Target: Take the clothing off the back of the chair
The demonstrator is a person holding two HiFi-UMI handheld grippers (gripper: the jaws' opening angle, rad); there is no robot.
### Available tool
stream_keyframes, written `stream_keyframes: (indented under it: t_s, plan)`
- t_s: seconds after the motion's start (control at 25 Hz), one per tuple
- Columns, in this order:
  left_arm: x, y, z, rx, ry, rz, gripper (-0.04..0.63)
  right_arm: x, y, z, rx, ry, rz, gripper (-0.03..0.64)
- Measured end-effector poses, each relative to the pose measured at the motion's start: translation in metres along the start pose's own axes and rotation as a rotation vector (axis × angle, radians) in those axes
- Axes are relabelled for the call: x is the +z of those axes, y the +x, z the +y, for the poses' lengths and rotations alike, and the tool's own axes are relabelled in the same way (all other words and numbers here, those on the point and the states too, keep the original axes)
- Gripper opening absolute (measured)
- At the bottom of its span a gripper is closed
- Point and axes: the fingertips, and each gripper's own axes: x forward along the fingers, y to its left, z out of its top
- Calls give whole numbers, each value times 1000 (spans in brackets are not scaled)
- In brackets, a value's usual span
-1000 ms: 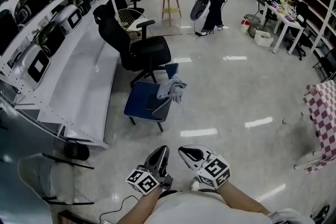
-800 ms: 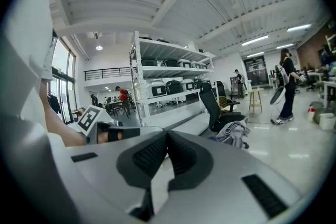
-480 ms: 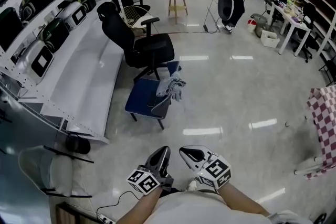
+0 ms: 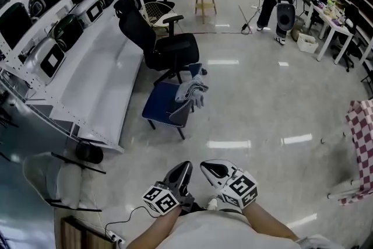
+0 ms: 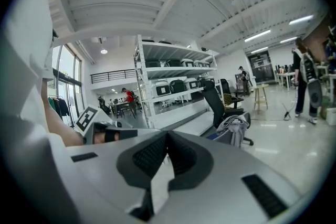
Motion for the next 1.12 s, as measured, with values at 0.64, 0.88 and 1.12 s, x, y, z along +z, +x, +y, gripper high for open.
stream_keyframes:
  t_s: [0.64, 0.88, 1.12]
  plan:
    - [1, -9, 23, 36, -17, 19, 9, -8, 27, 13, 66, 30, 26, 17]
    - [27, 17, 47, -14, -15, 31, 9, -3, 54, -6, 26, 49, 57, 17]
    - [53, 27, 89, -5, -50, 28, 9, 7, 96, -18, 21, 54, 80, 17]
